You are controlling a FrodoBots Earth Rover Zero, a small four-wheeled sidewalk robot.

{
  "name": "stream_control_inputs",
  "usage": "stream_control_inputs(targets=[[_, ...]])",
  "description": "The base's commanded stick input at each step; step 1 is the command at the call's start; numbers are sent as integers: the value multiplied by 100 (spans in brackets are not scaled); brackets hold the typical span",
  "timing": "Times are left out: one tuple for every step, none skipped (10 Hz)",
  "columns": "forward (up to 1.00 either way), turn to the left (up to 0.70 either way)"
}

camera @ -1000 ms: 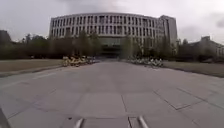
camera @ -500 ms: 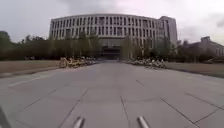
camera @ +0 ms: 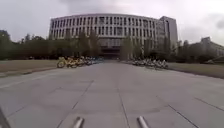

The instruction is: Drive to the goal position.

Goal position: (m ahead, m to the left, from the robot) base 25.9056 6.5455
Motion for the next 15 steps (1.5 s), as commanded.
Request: stream_control_inputs(targets=[[70,0],[70,0],[70,0],[70,0],[70,0],[70,0],[70,0],[70,0],[70,0],[70,0],[70,0],[70,0],[70,0],[70,0],[70,0]])
